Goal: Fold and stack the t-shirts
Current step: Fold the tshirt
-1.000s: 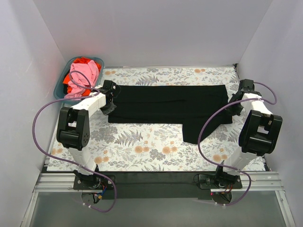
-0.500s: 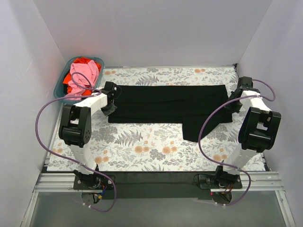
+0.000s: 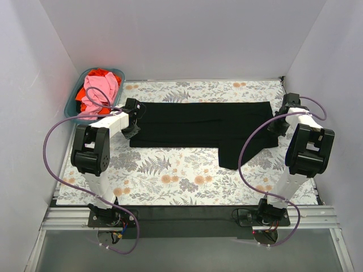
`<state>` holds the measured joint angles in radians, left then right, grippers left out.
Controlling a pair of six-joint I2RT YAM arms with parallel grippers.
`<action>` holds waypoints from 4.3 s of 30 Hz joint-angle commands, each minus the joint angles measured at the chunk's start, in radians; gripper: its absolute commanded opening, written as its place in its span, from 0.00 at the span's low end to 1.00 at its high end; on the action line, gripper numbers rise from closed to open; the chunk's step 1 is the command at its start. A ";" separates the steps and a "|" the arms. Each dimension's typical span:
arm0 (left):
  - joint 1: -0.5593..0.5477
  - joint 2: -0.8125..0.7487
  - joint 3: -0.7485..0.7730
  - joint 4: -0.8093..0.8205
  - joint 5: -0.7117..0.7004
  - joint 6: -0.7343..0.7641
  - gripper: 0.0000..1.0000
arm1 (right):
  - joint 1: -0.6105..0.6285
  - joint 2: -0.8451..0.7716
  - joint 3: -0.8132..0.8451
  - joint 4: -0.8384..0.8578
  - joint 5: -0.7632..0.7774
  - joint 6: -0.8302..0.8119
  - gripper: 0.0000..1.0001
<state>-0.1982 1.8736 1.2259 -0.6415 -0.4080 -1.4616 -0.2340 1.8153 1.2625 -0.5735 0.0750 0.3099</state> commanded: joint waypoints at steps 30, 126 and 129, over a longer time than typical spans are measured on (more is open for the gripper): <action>0.016 -0.065 0.072 -0.014 -0.086 -0.011 0.00 | -0.008 -0.010 0.044 0.055 0.062 -0.029 0.01; -0.079 -0.683 -0.554 0.243 0.008 0.179 0.78 | 0.288 -0.019 0.069 0.253 -0.030 0.086 0.01; -0.081 -0.682 -0.554 0.243 0.008 0.179 0.78 | 0.279 0.010 0.116 0.250 -0.034 0.089 0.01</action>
<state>-0.2726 1.2037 0.6762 -0.4099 -0.3706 -1.2930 0.0570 1.8034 1.3125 -0.3393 0.0452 0.3908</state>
